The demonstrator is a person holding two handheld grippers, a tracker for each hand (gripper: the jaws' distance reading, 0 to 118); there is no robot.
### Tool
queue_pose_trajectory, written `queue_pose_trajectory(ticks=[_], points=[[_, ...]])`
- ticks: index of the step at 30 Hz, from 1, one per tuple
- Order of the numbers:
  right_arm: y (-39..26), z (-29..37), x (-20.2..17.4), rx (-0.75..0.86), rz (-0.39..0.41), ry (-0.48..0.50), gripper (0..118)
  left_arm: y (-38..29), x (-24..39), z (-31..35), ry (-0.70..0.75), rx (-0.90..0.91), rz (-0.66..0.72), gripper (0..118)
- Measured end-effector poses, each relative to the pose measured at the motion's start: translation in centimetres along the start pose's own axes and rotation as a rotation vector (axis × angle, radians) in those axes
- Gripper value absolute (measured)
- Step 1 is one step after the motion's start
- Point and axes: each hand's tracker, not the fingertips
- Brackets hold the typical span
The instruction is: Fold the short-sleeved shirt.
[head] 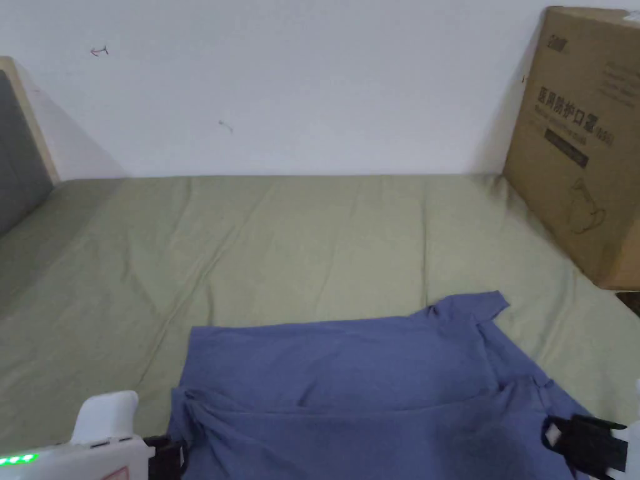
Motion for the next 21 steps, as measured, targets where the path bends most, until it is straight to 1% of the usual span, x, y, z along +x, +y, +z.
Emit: queue_pose_trajectory(ticks=[2,4,8,10,11,12,13,14,15,16,17,19,21], points=[[-0.9,1.0,-0.4,-0.004,-0.019,-0.044,0,-1.4,0.0,1.2,-0.011,0.005,0.002,1],[-1.4,1.6,0.0,-0.012,-0.031,-0.010,0,-2.2,-0.5,2.0,-0.037,0.021,0.015,0],[-1.6,1.7,0.1,-0.015,-0.030,-0.026,0,-1.2,-1.2,1.0,0.093,-0.053,-0.002,0],[-1.6,1.5,0.4,-0.025,-0.039,-0.019,0,-0.2,-1.9,-0.9,0.104,-0.123,0.021,0],[-1.6,1.4,0.4,-0.028,-0.044,-0.014,0,0.2,-2.7,-2.2,0.111,-0.137,0.026,3],[-1.6,1.3,0.4,-0.033,-0.047,-0.013,0,0.4,-3.3,-2.9,0.104,-0.128,0.023,27],[-1.4,1.0,0.7,-0.037,-0.052,-0.013,0,0.5,-3.8,-3.8,0.090,-0.116,0.029,40],[-1.4,0.9,0.7,-0.039,-0.057,-0.010,0,0.6,-3.9,-4.9,0.102,-0.116,0.024,55],[-1.4,0.9,0.7,-0.040,-0.061,-0.006,0,0.8,-4.1,-6.1,0.122,-0.138,0.011,84],[-1.3,0.8,0.7,-0.042,-0.065,-0.003,0,0.6,-4.7,-7.2,0.144,-0.169,-0.008,118],[-1.2,0.7,0.9,-0.045,-0.071,-0.001,0,0.8,-4.8,-7.9,0.146,-0.142,-0.012,117],[-1.1,0.5,1.1,-0.052,-0.079,0.000,0,1.2,-5.2,-10.3,0.227,-0.206,-0.044,115],[-0.9,0.3,1.3,-0.057,-0.082,-0.007,0,0.9,-5.2,-12.2,0.234,-0.230,-0.049,115]])
